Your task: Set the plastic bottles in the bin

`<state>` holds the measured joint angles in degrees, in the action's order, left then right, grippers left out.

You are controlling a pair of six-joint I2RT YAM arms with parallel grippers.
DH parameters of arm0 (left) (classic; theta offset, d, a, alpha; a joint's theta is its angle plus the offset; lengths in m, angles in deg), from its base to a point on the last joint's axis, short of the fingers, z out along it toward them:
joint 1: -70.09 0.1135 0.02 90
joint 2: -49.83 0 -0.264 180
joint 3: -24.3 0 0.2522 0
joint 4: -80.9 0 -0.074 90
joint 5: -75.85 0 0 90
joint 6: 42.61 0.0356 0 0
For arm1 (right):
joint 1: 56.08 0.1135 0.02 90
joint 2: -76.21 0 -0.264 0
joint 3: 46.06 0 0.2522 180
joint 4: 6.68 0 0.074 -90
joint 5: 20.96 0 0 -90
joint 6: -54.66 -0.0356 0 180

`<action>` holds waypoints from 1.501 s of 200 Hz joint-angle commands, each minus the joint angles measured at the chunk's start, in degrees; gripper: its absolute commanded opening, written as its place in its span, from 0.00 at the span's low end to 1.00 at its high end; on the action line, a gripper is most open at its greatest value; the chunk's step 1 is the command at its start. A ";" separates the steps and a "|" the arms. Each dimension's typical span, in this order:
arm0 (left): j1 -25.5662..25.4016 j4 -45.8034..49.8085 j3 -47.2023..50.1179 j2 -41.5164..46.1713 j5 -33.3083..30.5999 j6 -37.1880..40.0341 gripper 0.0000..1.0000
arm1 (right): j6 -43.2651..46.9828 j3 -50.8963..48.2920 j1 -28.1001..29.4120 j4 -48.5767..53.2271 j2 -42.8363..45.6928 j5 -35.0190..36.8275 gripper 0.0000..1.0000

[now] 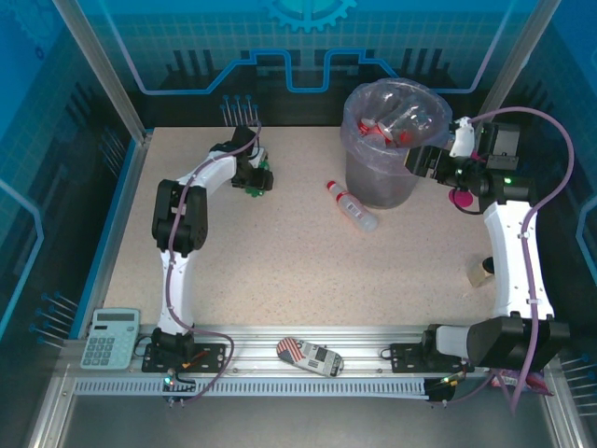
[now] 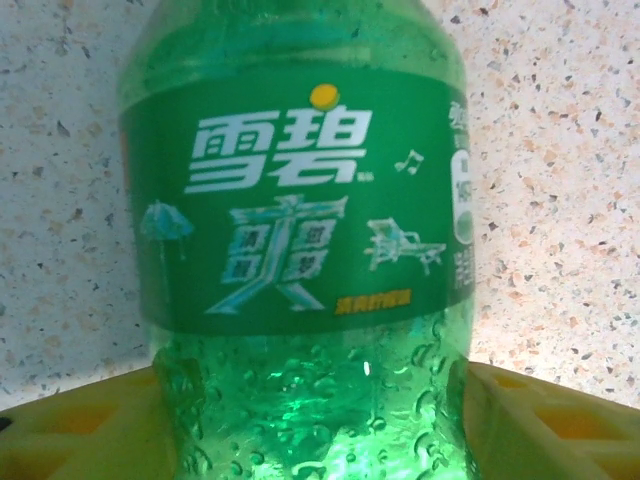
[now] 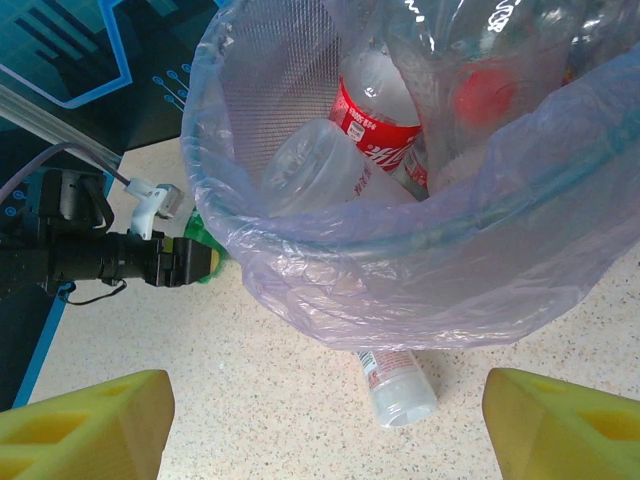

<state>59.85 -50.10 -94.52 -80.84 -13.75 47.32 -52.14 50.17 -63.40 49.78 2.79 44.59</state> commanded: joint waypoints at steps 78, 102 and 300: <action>-0.63 -6.21 13.60 17.15 5.24 -3.33 0.58 | -4.13 3.00 5.03 -1.58 4.21 -0.45 0.82; -2.40 -13.29 21.66 25.80 12.49 -5.57 0.60 | -6.37 4.62 11.01 -3.95 4.27 0.90 0.81; -17.04 -46.75 41.86 46.52 25.78 -11.67 0.60 | -19.30 6.12 31.67 -23.85 -18.09 0.75 0.85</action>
<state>43.90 -93.48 -51.94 -35.92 10.14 35.67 -69.63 54.83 -32.86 28.77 -13.45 47.04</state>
